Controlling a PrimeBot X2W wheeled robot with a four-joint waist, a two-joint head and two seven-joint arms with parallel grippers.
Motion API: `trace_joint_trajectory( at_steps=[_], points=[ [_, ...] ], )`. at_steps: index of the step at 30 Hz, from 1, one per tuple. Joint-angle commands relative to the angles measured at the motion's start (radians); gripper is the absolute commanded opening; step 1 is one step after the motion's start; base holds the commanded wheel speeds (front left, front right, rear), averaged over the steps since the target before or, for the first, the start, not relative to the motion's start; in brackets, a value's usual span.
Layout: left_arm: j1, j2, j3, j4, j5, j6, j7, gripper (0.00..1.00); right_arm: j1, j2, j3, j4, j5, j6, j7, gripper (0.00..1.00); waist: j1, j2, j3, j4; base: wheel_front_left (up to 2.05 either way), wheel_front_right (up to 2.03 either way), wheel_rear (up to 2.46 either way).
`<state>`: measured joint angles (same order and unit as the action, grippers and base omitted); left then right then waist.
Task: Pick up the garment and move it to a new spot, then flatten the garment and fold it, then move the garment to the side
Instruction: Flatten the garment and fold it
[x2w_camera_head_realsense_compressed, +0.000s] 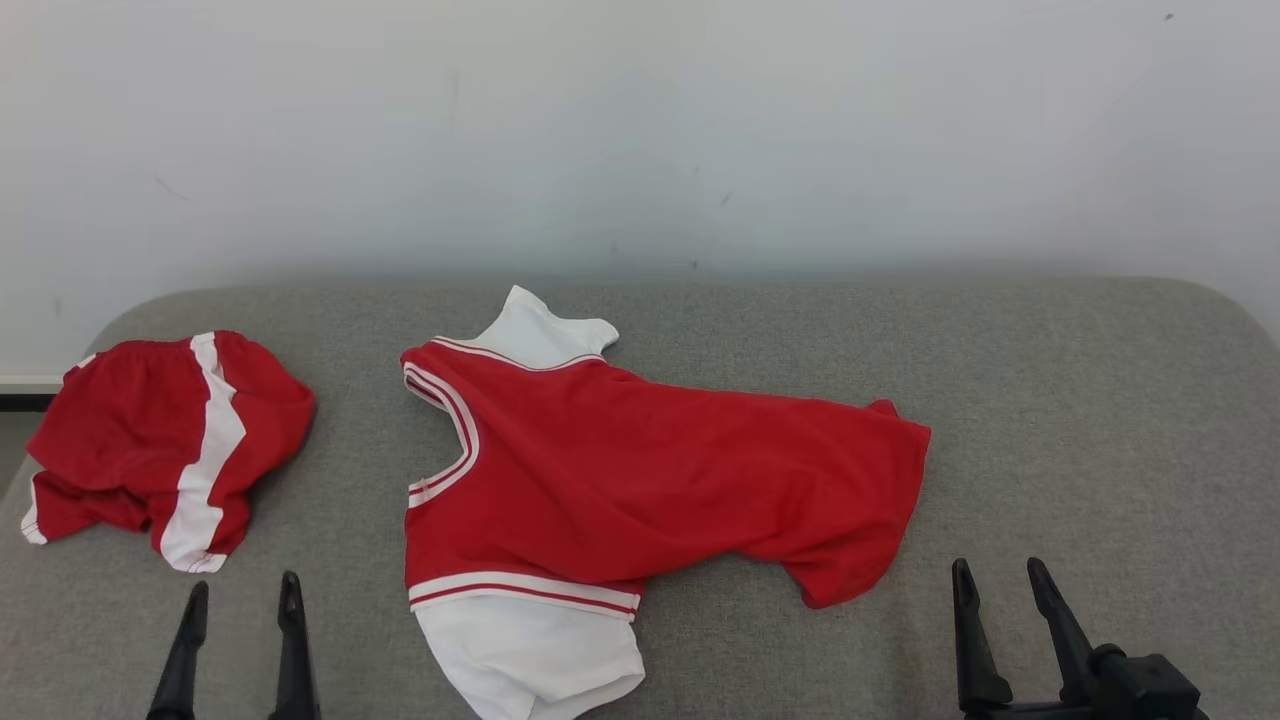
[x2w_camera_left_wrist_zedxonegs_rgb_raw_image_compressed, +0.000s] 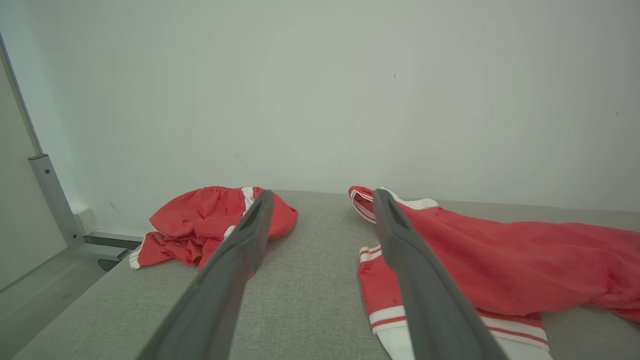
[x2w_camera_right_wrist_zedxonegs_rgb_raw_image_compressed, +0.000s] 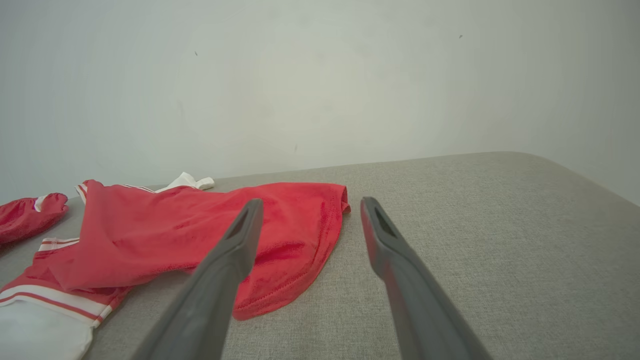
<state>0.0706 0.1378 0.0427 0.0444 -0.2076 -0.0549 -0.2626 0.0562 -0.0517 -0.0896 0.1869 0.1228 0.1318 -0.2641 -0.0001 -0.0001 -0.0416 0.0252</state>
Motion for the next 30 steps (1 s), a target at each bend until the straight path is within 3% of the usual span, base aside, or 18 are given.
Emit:
trace_joint_trajectory(
  at_steps=[1, 15, 22, 26, 30],
  points=[
    [0.016, -0.011, 0.005, 0.006, 0.014, -0.008, -0.003, 1.00, 0.009, 0.003, 0.002, 0.005, -0.001, -0.002, 0.000, 1.00, 0.0001, 0.0001, -0.001, -0.002, 0.00, 0.00, 0.00],
    [0.044, -0.073, 0.039, 0.052, 0.075, -0.047, -0.003, 1.00, 0.014, 0.003, -0.005, 0.043, 0.007, -0.002, 0.000, 1.00, 0.0001, 0.0001, 0.010, -0.010, 0.00, 0.00, 0.00],
    [0.024, -0.081, 0.057, 0.041, 0.084, -0.057, -0.003, 1.00, -0.068, -0.019, 0.015, 0.061, -0.010, -0.002, 0.000, 1.00, 0.0001, 0.0001, 0.017, -0.003, 0.00, 0.00, 0.00],
    [0.007, -0.083, 0.052, 0.041, 0.091, -0.059, -0.003, 1.00, -0.146, -0.050, 0.025, 0.135, -0.011, -0.002, 0.000, 1.00, 0.0001, 0.0001, 0.027, 0.011, 0.00, 0.00, 0.00],
    [-0.006, -0.086, 0.037, 0.042, 0.095, -0.063, -0.003, 1.00, -0.245, -0.084, 0.041, 0.301, 0.023, -0.002, 0.015, 1.00, 0.0001, 0.0001, 0.041, 0.034, 0.00, 0.00, 0.00]
  ],
)
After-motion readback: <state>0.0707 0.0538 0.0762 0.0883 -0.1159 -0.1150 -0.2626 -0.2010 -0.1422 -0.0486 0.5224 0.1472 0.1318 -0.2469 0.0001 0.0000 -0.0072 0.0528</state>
